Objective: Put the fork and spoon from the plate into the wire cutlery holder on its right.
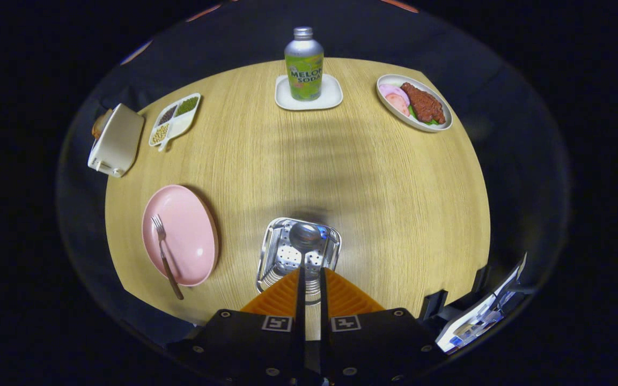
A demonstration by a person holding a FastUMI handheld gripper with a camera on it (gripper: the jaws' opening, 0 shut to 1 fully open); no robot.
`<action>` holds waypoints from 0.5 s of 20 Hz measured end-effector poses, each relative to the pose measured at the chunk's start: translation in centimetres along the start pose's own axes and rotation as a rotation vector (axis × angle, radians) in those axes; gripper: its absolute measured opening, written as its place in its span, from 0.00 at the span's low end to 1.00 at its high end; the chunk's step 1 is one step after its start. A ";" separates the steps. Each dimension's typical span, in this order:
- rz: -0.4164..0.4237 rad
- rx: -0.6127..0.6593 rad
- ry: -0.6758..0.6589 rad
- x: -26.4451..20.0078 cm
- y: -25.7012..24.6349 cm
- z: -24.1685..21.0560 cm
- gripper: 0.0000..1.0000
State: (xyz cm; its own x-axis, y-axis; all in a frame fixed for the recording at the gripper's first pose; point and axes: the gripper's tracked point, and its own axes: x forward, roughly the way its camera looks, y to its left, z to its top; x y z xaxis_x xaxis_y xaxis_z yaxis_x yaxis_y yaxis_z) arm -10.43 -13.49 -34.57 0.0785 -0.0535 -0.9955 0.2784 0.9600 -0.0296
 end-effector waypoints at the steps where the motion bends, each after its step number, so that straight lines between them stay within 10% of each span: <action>1: 0.013 0.008 -0.051 -0.5 0.6 0.6 0.13; 10: 0.096 0.033 -0.479 -4.9 5.1 4.4 0.55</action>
State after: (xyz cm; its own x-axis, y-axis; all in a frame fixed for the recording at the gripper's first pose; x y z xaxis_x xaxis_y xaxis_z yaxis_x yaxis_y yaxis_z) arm -5.21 -9.51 -29.44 0.5349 -0.0931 -0.8398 0.2783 0.9579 0.0710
